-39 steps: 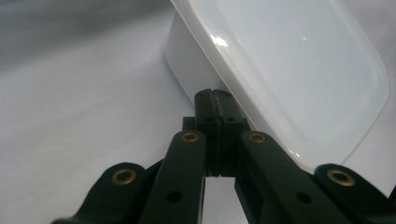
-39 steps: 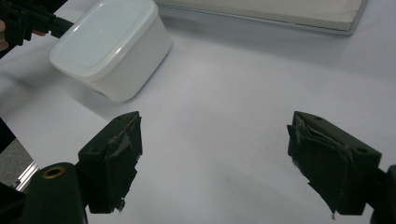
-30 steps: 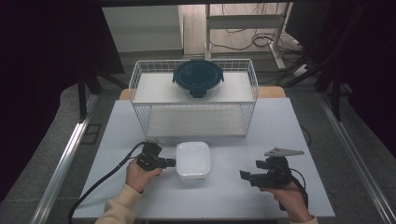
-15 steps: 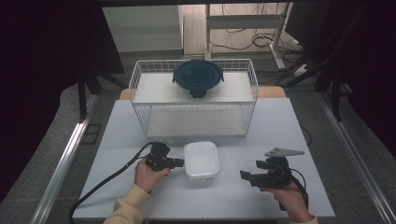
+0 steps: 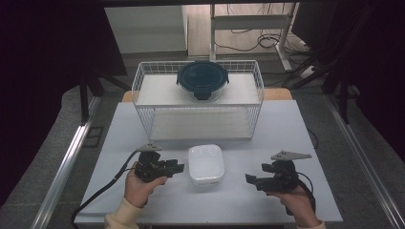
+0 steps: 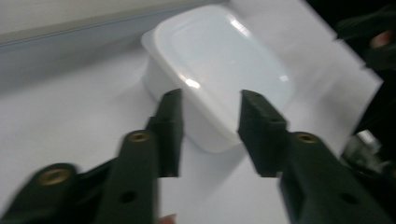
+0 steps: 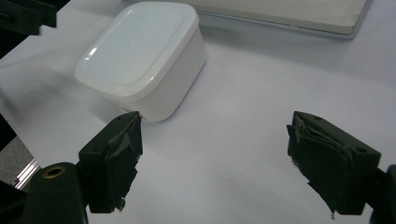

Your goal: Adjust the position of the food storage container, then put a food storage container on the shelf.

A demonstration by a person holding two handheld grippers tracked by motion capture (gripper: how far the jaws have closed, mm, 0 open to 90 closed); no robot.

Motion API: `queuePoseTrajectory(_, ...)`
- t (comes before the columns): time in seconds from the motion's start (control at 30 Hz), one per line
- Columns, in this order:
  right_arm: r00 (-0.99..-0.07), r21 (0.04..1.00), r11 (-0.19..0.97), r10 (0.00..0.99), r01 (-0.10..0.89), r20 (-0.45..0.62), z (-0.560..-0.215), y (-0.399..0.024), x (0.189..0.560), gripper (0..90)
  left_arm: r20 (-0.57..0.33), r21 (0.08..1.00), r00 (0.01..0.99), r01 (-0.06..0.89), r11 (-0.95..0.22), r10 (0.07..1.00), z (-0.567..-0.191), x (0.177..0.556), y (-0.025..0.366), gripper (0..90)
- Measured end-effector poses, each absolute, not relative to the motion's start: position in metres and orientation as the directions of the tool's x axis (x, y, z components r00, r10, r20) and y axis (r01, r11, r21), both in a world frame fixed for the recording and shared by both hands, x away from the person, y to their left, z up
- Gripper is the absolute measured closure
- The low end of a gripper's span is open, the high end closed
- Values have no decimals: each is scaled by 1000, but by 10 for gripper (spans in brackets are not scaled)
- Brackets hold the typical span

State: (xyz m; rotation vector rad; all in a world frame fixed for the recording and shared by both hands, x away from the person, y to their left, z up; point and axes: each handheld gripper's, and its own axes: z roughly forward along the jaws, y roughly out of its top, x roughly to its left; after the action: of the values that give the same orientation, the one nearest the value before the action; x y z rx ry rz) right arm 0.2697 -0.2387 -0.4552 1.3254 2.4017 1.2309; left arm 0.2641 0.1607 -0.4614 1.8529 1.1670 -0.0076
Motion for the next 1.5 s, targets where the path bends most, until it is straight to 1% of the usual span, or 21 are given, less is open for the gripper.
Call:
queuePoseTrajectory(0.07,-610,712,284,752,642,250,-454,-238,269,181,-433,698,544,707,-115,719,-456,258,164,426)
queuePoseTrajectory(0.1,-612,713,285,751,640,249,-454,-238,269,181,-433,700,540,706,-108,722,-455,257,164,397)
queuePoseTrajectory(0.2,-611,717,284,753,636,244,-454,-238,269,181,-420,705,529,702,-103,738,-455,255,167,341)
queuePoseTrajectory(0.27,-617,722,288,749,629,239,-453,-239,269,181,-409,702,524,704,-108,747,-456,255,168,323)
queuePoseTrajectory(0.33,-621,725,289,747,625,238,-452,-239,269,181,-414,701,522,706,-104,746,-456,254,168,321)
queuePoseTrajectory(0.47,-624,734,283,744,617,237,-449,-235,268,181,-461,696,525,714,-76,715,-453,254,168,306)
queuePoseTrajectory(0.63,-644,736,288,721,613,255,-447,-219,270,184,-480,689,509,723,-52,715,-453,256,168,295)
queuePoseTrajectory(1.03,-634,734,252,713,630,300,-440,-199,293,211,-549,640,465,768,-8,695,-461,272,163,290)
queuePoseTrajectory(1.3,-626,696,262,704,668,336,-454,-180,316,272,-615,587,424,809,27,665,-472,289,158,297)
queuePoseTrajectory(1.5,-612,665,253,692,703,384,-464,-171,328,297,-637,563,411,826,29,652,-484,296,152,302)
